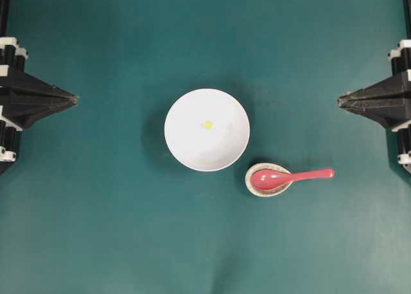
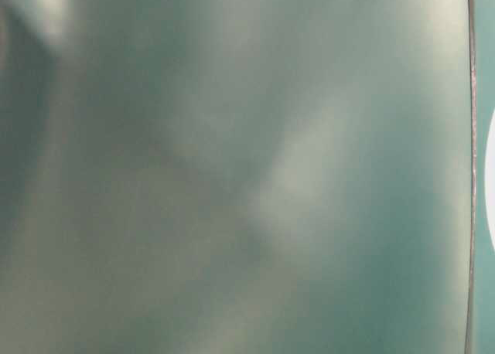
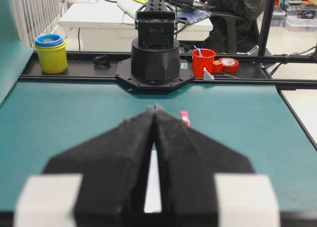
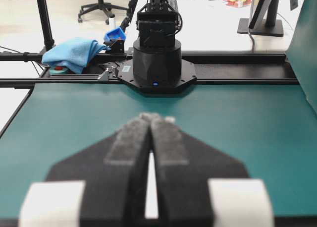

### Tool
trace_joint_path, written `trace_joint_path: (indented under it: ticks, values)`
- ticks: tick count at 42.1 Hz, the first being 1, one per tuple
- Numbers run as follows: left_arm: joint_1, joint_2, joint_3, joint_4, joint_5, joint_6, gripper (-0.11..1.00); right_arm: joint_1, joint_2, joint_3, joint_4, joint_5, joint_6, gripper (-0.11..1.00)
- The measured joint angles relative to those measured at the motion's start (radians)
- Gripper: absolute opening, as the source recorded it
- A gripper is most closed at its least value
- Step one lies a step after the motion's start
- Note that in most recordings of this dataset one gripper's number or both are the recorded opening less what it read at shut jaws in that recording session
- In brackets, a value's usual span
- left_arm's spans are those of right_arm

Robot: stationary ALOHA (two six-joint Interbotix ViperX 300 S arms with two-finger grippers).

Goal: Scoop the yellow hexagonal prism block from the bowl with a spoon using the right arm.
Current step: 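Move the right gripper left to the red spoon's handle on the rest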

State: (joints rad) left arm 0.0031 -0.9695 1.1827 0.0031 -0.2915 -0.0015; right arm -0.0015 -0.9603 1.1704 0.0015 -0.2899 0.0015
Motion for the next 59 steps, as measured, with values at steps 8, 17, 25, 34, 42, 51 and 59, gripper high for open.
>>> trace_joint_path:
  ticks: [8,17,25,34,42,51,59]
  values:
    - [-0.002,0.002,0.000,0.003,0.005,-0.003,0.00,-0.002,0.000,0.000,0.002,0.000,0.000,0.00]
    - [-0.002,0.002,0.000,0.006,0.005,-0.003,0.00,-0.002,-0.002,0.000,0.002,0.000,0.002,0.00]
    - [-0.002,0.002,0.000,0.006,0.003,-0.003,0.00,-0.002,-0.002,-0.002,0.002,0.000,0.002,0.12]
    - [0.000,0.003,0.000,0.008,0.003,-0.003,0.00,-0.002,0.000,0.000,0.002,0.000,0.003,0.53]
    - [0.000,0.003,0.000,0.006,0.005,-0.003,0.00,-0.002,0.032,0.000,0.000,0.000,0.005,0.57]
    - [0.000,0.003,0.000,0.008,0.005,-0.003,0.00,0.014,0.137,0.020,0.012,-0.048,0.006,0.57]
    - [-0.002,0.003,0.000,0.008,0.005,-0.003,0.00,0.035,0.264,0.052,0.026,-0.161,0.008,0.57]
